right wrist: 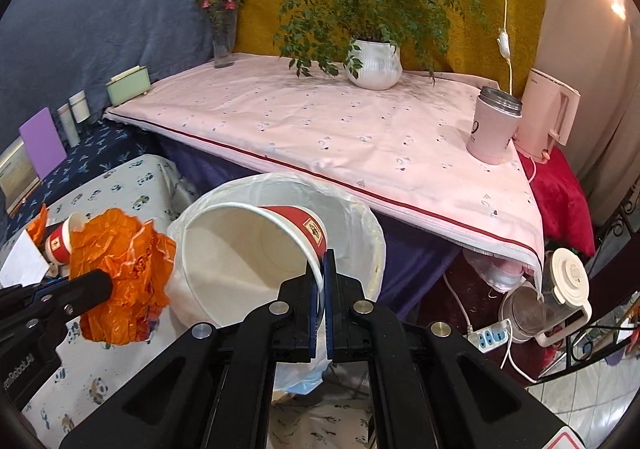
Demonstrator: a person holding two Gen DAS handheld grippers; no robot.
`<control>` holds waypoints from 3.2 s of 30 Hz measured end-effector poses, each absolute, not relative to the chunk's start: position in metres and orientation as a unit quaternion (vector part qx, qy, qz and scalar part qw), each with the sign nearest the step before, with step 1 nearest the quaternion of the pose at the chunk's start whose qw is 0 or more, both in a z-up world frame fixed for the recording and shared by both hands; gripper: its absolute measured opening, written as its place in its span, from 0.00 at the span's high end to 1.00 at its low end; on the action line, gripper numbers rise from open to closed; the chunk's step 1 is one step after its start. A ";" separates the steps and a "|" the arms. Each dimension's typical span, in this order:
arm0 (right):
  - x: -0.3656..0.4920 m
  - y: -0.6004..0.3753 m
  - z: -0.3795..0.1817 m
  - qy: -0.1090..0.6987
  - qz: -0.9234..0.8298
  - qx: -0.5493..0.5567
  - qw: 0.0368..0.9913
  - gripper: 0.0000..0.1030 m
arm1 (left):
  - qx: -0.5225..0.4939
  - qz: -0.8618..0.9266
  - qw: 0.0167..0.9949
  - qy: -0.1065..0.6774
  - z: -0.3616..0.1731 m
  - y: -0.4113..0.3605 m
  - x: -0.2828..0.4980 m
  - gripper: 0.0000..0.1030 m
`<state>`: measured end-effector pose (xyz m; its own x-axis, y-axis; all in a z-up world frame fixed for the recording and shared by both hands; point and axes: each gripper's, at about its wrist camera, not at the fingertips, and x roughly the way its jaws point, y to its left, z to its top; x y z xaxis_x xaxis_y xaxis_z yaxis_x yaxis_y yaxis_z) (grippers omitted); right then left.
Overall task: Collect trash
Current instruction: 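Carry the orange bag and red cup over the white trash bin with both tools, then open the left tool to drop the bag while the right tool drops the cup into the bin, then move both tools back over the remaining trash on the table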
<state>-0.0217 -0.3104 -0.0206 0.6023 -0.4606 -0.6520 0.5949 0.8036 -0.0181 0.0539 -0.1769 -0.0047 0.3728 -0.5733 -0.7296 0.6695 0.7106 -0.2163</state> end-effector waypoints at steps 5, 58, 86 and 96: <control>-0.015 -0.322 -0.029 0.340 -0.304 0.104 0.884 0.97 | 0.065 -0.387 0.820 0.418 -0.012 -0.202 0.065 0.93; 0.008 -0.342 -0.035 0.349 -0.322 0.115 0.873 0.64 | -0.007 -0.343 0.797 0.496 -0.039 -0.227 0.134 0.13; 0.018 -0.294 -0.009 0.330 -0.277 0.091 0.898 0.56 | 0.028 -0.253 0.881 0.398 0.005 -0.151 0.126 0.12; 0.041 -0.238 -0.006 0.336 -0.221 0.069 0.913 0.55 | 0.021 -0.149 0.903 0.402 -0.003 -0.064 0.141 0.12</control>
